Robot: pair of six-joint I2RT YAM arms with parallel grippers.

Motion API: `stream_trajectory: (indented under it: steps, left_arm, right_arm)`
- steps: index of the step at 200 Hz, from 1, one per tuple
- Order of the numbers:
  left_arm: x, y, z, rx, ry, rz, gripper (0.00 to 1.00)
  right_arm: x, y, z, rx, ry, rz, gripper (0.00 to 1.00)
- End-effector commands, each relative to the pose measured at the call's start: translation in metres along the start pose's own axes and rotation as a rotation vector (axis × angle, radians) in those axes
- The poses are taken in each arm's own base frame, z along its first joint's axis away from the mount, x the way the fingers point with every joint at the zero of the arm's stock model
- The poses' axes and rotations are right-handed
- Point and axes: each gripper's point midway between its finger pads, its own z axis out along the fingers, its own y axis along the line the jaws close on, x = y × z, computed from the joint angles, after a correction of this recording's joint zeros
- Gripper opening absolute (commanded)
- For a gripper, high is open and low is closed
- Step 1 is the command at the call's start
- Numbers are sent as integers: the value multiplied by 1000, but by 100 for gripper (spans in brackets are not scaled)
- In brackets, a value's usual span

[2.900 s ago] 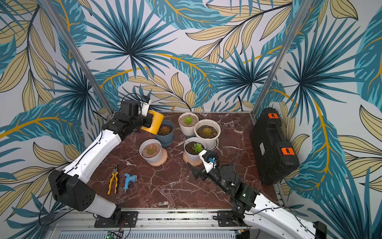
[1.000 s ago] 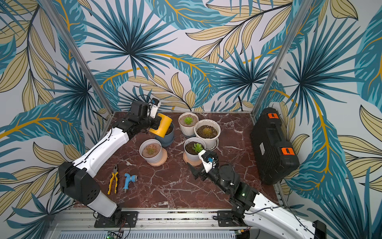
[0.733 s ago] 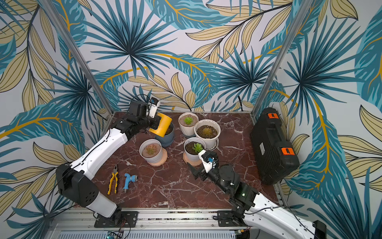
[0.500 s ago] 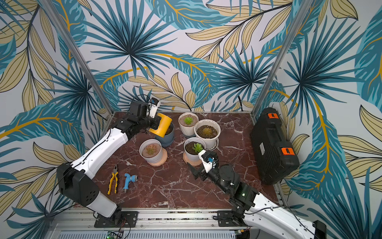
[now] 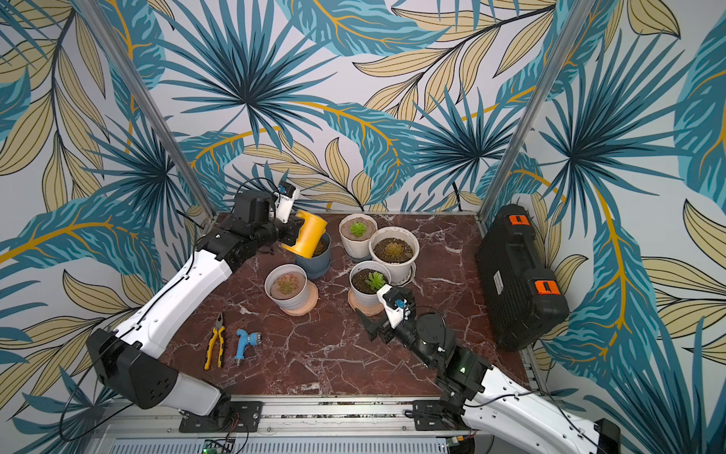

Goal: Water the succulent around the soil edge
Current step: Water the soil of the potted plant with water.

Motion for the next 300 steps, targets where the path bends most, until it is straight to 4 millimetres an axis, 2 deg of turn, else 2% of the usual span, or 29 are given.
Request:
stream_trajectory:
  steps: [1, 19, 30, 102, 192, 262, 300]
  left_arm:
    - [-17, 4, 4, 22, 23, -22, 0]
    - [-18, 7, 14, 22, 52, -22, 0]
    - [-9, 4, 19, 48, 100, -15, 0]
    - [-10, 4, 43, 52, 164, 38, 0]
    - [-8, 12, 63, 12, 225, 59, 0]
    - [-40, 8, 72, 31, 163, 62, 0]
    - [-36, 2, 86, 55, 187, 50, 0]
  right_arm:
    - [-4, -3, 0, 19, -14, -2, 99]
    - [-3, -3, 1, 22, -8, -3, 100]
    - [-2, -4, 2, 24, -4, -5, 99]
    - [0, -3, 4, 25, 7, -12, 99]
    - [-2, -3, 2, 23, 1, -9, 100]
    - [-2, -3, 2, 23, 3, -9, 100]
    - [-1, -3, 2, 23, 5, -11, 100]
